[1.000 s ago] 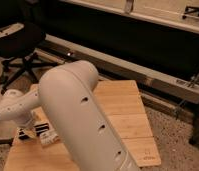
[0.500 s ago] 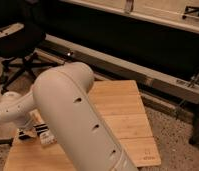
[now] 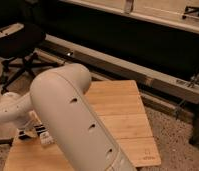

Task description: Place the eraser on the white sponge

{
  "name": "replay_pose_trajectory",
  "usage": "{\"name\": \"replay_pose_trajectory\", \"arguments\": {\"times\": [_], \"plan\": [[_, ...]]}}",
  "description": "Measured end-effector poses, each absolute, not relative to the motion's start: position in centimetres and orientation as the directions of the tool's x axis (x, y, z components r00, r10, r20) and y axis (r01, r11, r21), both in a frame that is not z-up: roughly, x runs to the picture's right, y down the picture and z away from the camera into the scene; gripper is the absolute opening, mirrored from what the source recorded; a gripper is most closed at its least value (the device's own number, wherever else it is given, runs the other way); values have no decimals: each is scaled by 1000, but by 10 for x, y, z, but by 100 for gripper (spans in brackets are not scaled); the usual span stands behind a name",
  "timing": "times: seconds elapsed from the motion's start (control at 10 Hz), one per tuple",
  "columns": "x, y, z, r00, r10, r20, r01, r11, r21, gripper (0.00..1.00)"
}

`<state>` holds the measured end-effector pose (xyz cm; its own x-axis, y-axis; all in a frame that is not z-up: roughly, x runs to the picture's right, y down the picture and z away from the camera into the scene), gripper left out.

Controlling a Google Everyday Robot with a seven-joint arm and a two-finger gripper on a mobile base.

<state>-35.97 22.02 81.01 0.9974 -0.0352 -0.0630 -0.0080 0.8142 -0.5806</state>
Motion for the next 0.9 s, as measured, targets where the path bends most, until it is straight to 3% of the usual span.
{"name": "replay_pose_trajectory", "arguments": {"times": [0.2, 0.5, 0.9], "plan": [[-361, 202, 805, 996, 36, -80, -76, 823, -563, 0], [-339, 117, 761, 953, 296, -62, -289, 831, -475, 0], [-274, 55, 733, 853, 517, -68, -493, 759, -425, 0]]}}
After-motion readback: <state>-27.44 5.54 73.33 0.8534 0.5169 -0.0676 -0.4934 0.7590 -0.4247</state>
